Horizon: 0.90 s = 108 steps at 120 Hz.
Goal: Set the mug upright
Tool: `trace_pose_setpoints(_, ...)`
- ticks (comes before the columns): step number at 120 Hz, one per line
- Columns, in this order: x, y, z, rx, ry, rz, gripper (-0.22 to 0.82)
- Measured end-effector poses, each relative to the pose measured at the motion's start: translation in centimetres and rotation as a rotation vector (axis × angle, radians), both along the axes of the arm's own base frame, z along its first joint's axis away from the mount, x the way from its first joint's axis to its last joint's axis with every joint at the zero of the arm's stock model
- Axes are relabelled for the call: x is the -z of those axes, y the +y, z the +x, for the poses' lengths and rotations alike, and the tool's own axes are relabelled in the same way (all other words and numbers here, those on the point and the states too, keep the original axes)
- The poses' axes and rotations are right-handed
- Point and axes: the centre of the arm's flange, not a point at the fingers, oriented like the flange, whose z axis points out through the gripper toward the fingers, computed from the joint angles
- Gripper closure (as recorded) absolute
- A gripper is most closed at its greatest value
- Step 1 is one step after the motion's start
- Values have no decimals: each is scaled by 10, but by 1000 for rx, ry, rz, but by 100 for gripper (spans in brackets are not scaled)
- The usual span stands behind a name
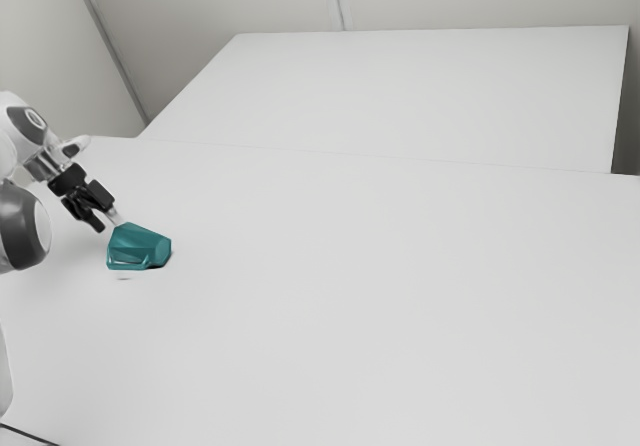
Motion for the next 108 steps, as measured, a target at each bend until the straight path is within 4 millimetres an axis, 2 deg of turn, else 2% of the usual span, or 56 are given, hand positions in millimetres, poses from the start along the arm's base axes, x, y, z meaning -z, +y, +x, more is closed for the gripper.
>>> trace_pose_setpoints(26, 17, -3, 0, 11, -24, -76, 0)
trace_pose_setpoints(65, 16, -14, 3, 10, -32, -144, 0)
trace_pose_setpoints(84, 13, -21, -7, -2, -8, -169, 0)
trace_pose_setpoints(108, 21, -25, -14, -20, 15, -191, 0)
